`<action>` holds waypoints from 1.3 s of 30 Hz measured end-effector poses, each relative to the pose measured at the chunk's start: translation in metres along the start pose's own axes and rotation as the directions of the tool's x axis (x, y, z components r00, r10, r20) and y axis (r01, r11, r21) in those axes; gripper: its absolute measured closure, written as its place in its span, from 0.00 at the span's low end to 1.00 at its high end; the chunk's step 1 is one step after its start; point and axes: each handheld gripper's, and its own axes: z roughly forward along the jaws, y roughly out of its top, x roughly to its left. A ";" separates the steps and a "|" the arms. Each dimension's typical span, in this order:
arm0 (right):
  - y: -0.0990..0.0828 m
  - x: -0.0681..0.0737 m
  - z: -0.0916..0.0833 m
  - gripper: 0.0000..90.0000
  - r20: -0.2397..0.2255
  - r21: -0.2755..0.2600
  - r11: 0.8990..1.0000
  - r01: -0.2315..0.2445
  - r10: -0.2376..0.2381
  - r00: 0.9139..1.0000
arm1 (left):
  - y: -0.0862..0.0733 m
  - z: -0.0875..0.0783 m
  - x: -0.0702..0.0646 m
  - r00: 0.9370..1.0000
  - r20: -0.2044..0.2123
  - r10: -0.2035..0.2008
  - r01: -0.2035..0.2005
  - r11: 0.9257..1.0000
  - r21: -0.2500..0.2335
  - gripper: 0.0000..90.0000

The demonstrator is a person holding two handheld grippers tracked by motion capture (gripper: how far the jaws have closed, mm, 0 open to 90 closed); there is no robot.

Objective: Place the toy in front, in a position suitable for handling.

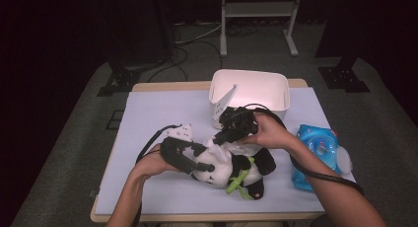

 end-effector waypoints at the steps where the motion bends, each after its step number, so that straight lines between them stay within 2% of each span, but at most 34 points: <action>1: 0.001 0.000 0.000 0.96 -0.001 0.004 1.000 0.004 -0.004 1.000 | 0.000 0.000 0.000 1.000 0.001 0.002 -0.002 1.000 0.002 0.32; 8: -0.008 0.000 -0.002 0.96 0.003 0.037 0.999 -0.004 0.004 1.000 | -0.002 0.000 0.000 1.000 0.002 0.001 -0.001 1.000 0.000 0.32; 9: -0.013 -0.001 -0.004 0.96 0.007 0.052 0.998 -0.022 0.021 1.000 | -0.002 -0.001 0.001 1.000 0.003 0.003 -0.003 1.000 0.000 0.32; 17: -0.034 -0.002 -0.010 0.96 0.031 0.090 0.995 -0.051 0.048 0.998 | -0.004 -0.001 0.000 1.000 0.001 0.000 0.000 1.000 0.003 0.32; 18: -0.040 -0.002 -0.013 0.96 0.034 0.093 0.994 -0.060 0.057 0.998 | -0.004 -0.001 0.000 1.000 0.003 -0.004 0.004 1.000 0.000 0.32; 27: -0.063 -0.008 -0.030 0.96 0.045 0.077 0.991 -0.110 0.107 0.993 | -0.006 0.000 0.003 1.000 0.012 -0.019 0.020 1.000 -0.004 0.32; 39: -0.089 -0.008 -0.041 0.96 0.036 0.035 0.987 -0.159 0.158 0.987 | -0.006 -0.001 0.003 1.000 0.018 -0.021 0.021 1.000 0.001 0.32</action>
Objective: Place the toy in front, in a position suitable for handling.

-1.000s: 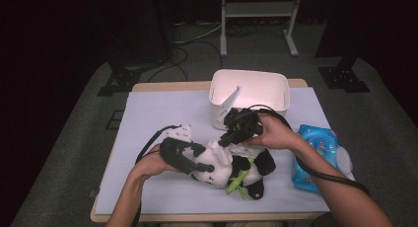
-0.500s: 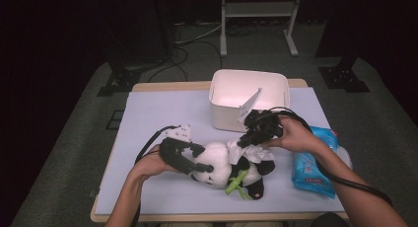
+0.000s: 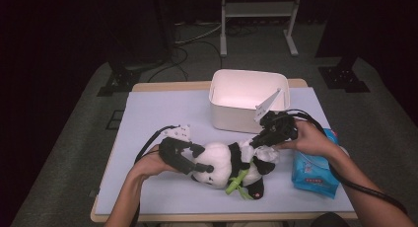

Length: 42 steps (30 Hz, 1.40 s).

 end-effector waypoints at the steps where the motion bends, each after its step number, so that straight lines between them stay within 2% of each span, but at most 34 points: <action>1: -0.003 0.000 -0.002 0.96 -0.001 -0.004 1.000 0.002 -0.002 1.000 | 0.000 0.000 0.000 1.000 -0.001 0.000 0.000 1.000 0.004 0.32; 5: -0.007 0.002 -0.002 0.96 0.001 -0.010 1.000 -0.001 0.001 1.000 | 0.001 0.000 0.000 1.000 0.006 -0.016 0.016 1.000 0.007 0.30; 7: -0.008 0.003 -0.001 0.96 0.000 -0.015 1.000 -0.002 0.002 1.000 | 0.002 0.000 0.000 1.000 0.008 -0.020 0.020 1.000 0.018 0.25; 8: -0.009 0.003 -0.001 0.96 0.001 -0.016 1.000 -0.002 0.002 1.000 | 0.005 0.000 0.001 0.999 0.010 -0.048 0.048 0.998 0.028 0.22; 10: -0.010 0.003 0.001 0.96 -0.001 -0.023 1.000 -0.004 0.004 1.000 | 0.008 0.000 0.002 0.997 0.007 -0.077 0.076 0.996 0.034 0.17; 14: -0.012 0.004 0.001 0.96 -0.012 -0.034 0.999 -0.003 0.002 1.000 | 0.014 0.001 0.004 0.994 0.009 -0.106 0.105 0.994 0.030 0.13; 15: -0.013 0.005 0.002 0.96 -0.012 -0.039 0.999 0.000 0.000 1.000 | 0.019 0.004 0.004 0.992 0.025 -0.127 0.126 0.991 0.043 0.11; 16: -0.013 0.006 0.002 0.96 -0.017 -0.042 0.999 0.004 -0.005 1.000 | 0.019 0.004 0.004 0.992 0.025 -0.127 0.126 0.991 0.043 0.11; 17: -0.013 0.007 0.002 0.96 -0.018 -0.044 0.999 0.004 -0.005 1.000 | 0.024 0.009 0.005 0.992 0.024 -0.121 0.119 0.990 0.071 0.10; 18: -0.013 0.007 0.003 0.96 -0.017 -0.046 0.999 0.006 -0.007 1.000 | 0.024 0.009 0.005 0.992 0.024 -0.121 0.119 0.990 0.071 0.09; 19: -0.013 0.008 0.003 0.96 -0.018 -0.047 0.999 0.007 -0.008 1.000 | 0.028 0.016 0.005 0.992 0.027 -0.119 0.116 0.989 0.093 0.08; 22: -0.014 0.009 0.004 0.96 -0.022 -0.052 0.999 0.008 -0.009 1.000 | 0.031 0.021 0.004 0.994 0.031 -0.103 0.099 0.989 0.111 0.10; 23: -0.015 0.009 0.004 0.96 -0.024 -0.056 0.998 0.003 -0.004 1.000 | 0.033 0.024 0.002 0.997 0.031 -0.073 0.069 0.990 0.120 0.15; 24: -0.016 0.009 0.004 0.96 -0.022 -0.058 0.998 0.003 -0.004 1.000 | 0.034 0.024 0.002 0.998 0.032 -0.060 0.056 0.991 0.122 0.21; 26: -0.019 0.006 0.002 0.96 -0.033 -0.070 0.998 -0.007 0.005 0.999 | 0.035 0.022 0.003 0.998 0.027 -0.050 0.046 0.992 0.115 0.32; 28: -0.020 0.004 0.001 0.96 -0.034 -0.081 0.997 -0.014 0.011 0.999 | 0.036 0.021 0.004 0.998 0.023 -0.052 0.049 0.993 0.106 0.36; 29: -0.021 0.002 0.000 0.96 -0.031 -0.083 0.996 -0.024 0.021 0.999 | 0.037 0.021 0.005 0.999 0.021 -0.048 0.046 0.994 0.099 0.36; 34: -0.019 -0.006 -0.010 0.96 -0.008 -0.091 0.995 -0.034 0.034 0.999 | 0.053 0.020 0.006 1.000 0.011 0.021 -0.022 0.997 0.078 0.40; 36: -0.018 -0.009 -0.013 0.96 0.003 -0.095 0.995 -0.038 0.039 0.999 | 0.055 0.021 0.007 1.000 0.008 0.031 -0.031 0.997 0.074 0.40; 37: -0.018 -0.011 -0.015 0.96 0.007 -0.101 0.994 -0.043 0.044 0.999 | 0.061 0.022 0.008 0.998 0.004 0.067 -0.067 0.994 0.087 0.40; 38: -0.017 -0.014 -0.016 0.96 0.013 -0.104 0.994 -0.042 0.043 0.999 | 0.064 0.021 0.009 0.997 -0.002 0.083 -0.083 0.993 0.089 0.41; 41: -0.013 -0.023 -0.020 0.96 0.023 -0.118 0.992 -0.051 0.054 0.998 | 0.072 0.018 0.011 0.992 -0.035 0.119 -0.116 0.990 0.084 0.41; 42: -0.011 -0.026 -0.021 0.96 0.026 -0.123 0.991 -0.056 0.059 0.998 | 0.072 0.018 0.011 0.992 -0.035 0.119 -0.116 0.990 0.084 0.41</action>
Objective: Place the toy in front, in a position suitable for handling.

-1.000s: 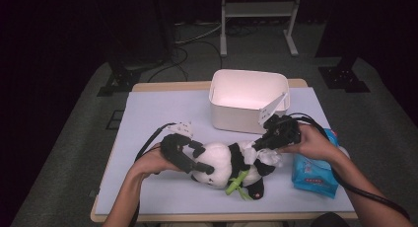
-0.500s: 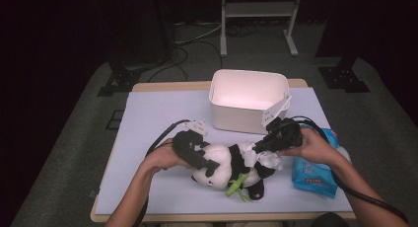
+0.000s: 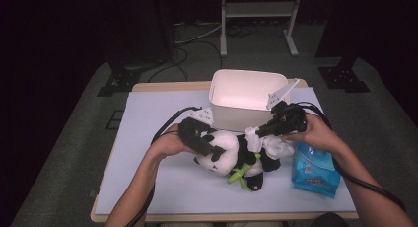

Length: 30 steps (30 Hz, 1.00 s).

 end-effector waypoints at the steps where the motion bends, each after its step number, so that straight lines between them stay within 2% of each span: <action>1: 0.002 -0.002 0.000 0.96 0.004 -0.002 1.000 -0.004 0.004 1.000 | 0.003 -0.003 0.002 0.999 -0.025 0.029 -0.029 1.000 0.004 0.41; 6: 0.007 -0.008 0.005 0.96 0.003 0.004 1.000 -0.011 0.011 1.000 | -0.002 -0.004 0.005 0.999 -0.025 0.029 -0.029 1.000 0.004 0.40; 8: 0.007 -0.008 0.015 0.96 -0.010 0.021 1.000 -0.005 0.006 1.000 | -0.008 -0.002 0.006 0.999 -0.024 0.027 -0.027 1.000 0.009 0.39; 10: 0.005 -0.007 0.020 0.96 -0.024 0.027 1.000 -0.009 0.010 1.000 | -0.013 -0.001 0.006 1.000 -0.017 0.012 -0.011 1.000 0.010 0.36; 14: 0.007 -0.002 0.023 0.96 -0.030 0.030 1.000 0.001 0.000 1.000 | -0.022 -0.001 0.004 0.998 -0.011 -0.068 0.068 0.998 0.003 0.25; 16: 0.008 -0.001 0.024 0.96 -0.031 0.035 0.999 0.007 -0.005 0.999 | -0.023 -0.001 0.004 0.997 -0.014 -0.071 0.071 0.997 0.006 0.21; 17: 0.010 0.003 0.027 0.96 -0.031 0.041 0.999 0.021 -0.020 0.999 | -0.026 -0.002 0.004 0.995 -0.012 -0.099 0.099 0.995 0.011 0.19; 19: 0.012 0.006 0.028 0.96 -0.031 0.046 0.999 0.027 -0.026 0.999 | -0.028 -0.003 0.004 0.994 -0.014 -0.105 0.105 0.994 0.013 0.17; 20: 0.013 0.007 0.029 0.96 -0.033 0.049 0.998 0.029 -0.028 0.999 | -0.031 -0.005 0.004 0.991 -0.012 -0.130 0.130 0.991 0.014 0.15; 23: 0.015 0.011 0.032 0.96 -0.042 0.053 0.998 0.039 -0.037 0.998 | -0.035 -0.009 0.005 0.987 -0.001 -0.160 0.160 0.987 0.014 0.13; 26: 0.017 0.015 0.033 0.96 -0.048 0.058 0.997 0.046 -0.043 0.998 | -0.037 -0.012 0.006 0.985 0.004 -0.171 0.171 0.985 0.007 0.11; 27: 0.017 0.016 0.034 0.96 -0.053 0.059 0.997 0.050 -0.047 0.997 | -0.039 -0.014 0.006 0.982 0.017 -0.191 0.191 0.982 -0.001 0.11; 30: 0.018 0.020 0.034 0.96 -0.056 0.066 0.996 0.060 -0.056 0.997 | -0.040 -0.015 0.007 0.979 0.028 -0.204 0.204 0.979 0.009 0.11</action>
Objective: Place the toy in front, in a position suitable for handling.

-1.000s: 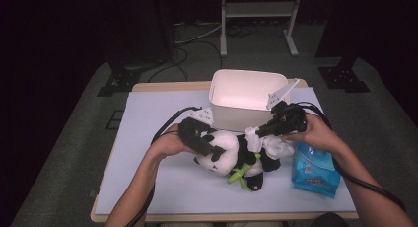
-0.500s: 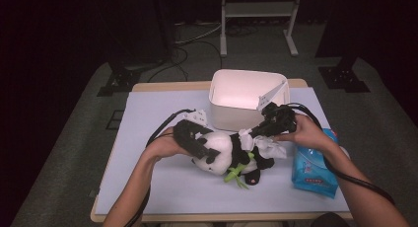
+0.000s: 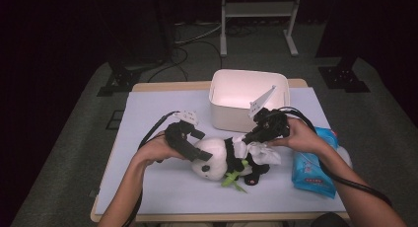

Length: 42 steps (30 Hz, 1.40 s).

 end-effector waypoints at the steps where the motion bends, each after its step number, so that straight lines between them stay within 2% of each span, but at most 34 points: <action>1: 0.000 0.001 0.000 0.96 0.000 -0.001 1.000 0.004 -0.004 1.000 | 0.000 0.000 0.000 1.000 0.006 -0.005 0.005 1.000 -0.001 0.11; 6: 0.000 0.008 0.000 0.96 -0.008 0.004 1.000 0.013 -0.013 1.000 | -0.002 0.006 -0.001 0.999 0.034 -0.018 0.018 1.000 0.019 0.10; 9: -0.001 0.011 0.001 0.96 -0.016 0.006 1.000 0.020 -0.020 1.000 | -0.004 0.009 -0.003 0.999 0.054 -0.004 0.003 1.000 0.023 0.15; 12: -0.001 0.014 0.001 0.96 -0.017 0.014 1.000 0.024 -0.023 1.000 | -0.004 0.010 -0.005 0.998 0.053 0.014 -0.016 0.999 0.030 0.20; 21: 0.013 0.015 -0.003 0.96 0.002 0.015 0.998 0.061 -0.061 0.998 | -0.009 0.012 -0.010 0.999 0.042 0.030 -0.031 0.999 0.028 0.21; 23: 0.018 0.015 -0.002 0.96 0.008 0.015 0.997 0.070 -0.070 0.998 | -0.009 0.011 -0.011 0.998 0.042 0.044 -0.045 0.998 0.033 0.21; 30: 0.028 0.008 0.006 0.96 0.011 0.026 0.998 0.057 -0.058 0.998 | -0.010 0.012 -0.016 0.998 0.034 0.062 -0.063 0.997 0.032 0.21; 35: 0.023 0.006 0.007 0.95 -0.001 0.024 0.999 0.046 -0.046 0.999 | -0.013 0.011 -0.017 0.997 0.036 0.063 -0.063 0.998 0.017 0.21; 42: 0.015 0.007 0.008 0.96 -0.018 0.024 0.999 0.032 -0.031 0.999 | -0.011 0.010 -0.019 0.998 0.038 0.053 -0.054 0.998 0.021 0.18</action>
